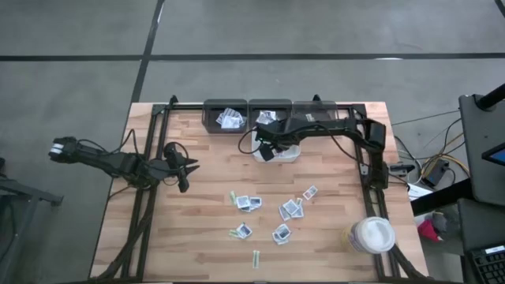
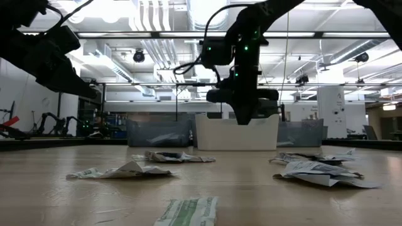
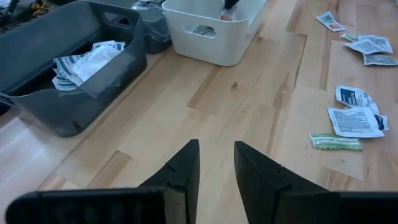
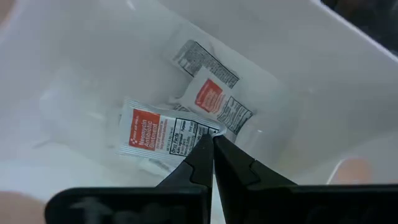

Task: Pick & Place First Aid Supplies
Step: Put the top orange ointment pack into the white bin

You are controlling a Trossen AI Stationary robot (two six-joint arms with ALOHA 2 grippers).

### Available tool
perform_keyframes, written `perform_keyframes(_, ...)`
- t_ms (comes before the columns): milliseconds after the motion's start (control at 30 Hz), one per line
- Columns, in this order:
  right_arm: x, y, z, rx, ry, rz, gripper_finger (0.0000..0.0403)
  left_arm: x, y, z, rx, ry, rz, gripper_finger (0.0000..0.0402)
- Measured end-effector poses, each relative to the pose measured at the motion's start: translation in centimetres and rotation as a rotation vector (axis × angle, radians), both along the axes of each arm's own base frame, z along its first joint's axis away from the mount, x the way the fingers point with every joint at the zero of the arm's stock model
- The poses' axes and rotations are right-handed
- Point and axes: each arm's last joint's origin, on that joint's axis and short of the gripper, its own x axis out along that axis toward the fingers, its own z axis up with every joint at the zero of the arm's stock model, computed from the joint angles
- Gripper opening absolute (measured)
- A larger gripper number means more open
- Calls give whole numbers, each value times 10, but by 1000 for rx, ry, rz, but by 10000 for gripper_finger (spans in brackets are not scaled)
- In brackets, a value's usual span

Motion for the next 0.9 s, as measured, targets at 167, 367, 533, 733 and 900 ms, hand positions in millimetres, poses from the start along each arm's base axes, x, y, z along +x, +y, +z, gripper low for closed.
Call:
perform_keyframes(167, 1, 0, -5, 9, 21, 18, 9, 0, 0, 0, 0, 0, 0, 94)
perform_keyframes(367, 1, -1, -2, 4, 23, 50, 9, 0, 0, 0, 0, 0, -1, 94)
perform_keyframes(533, 1, -2, -2, -2, 24, 84, 10, 0, 0, 0, 0, 0, -1, 94)
perform_keyframes(733, 2, -4, -2, -7, 10, 86, 39, 0, 0, 0, 0, 0, -1, 94)
perform_keyframes(900, 1, -6, 3, -12, 7, 101, 72, 0, 0, 0, 0, 0, -1, 94)
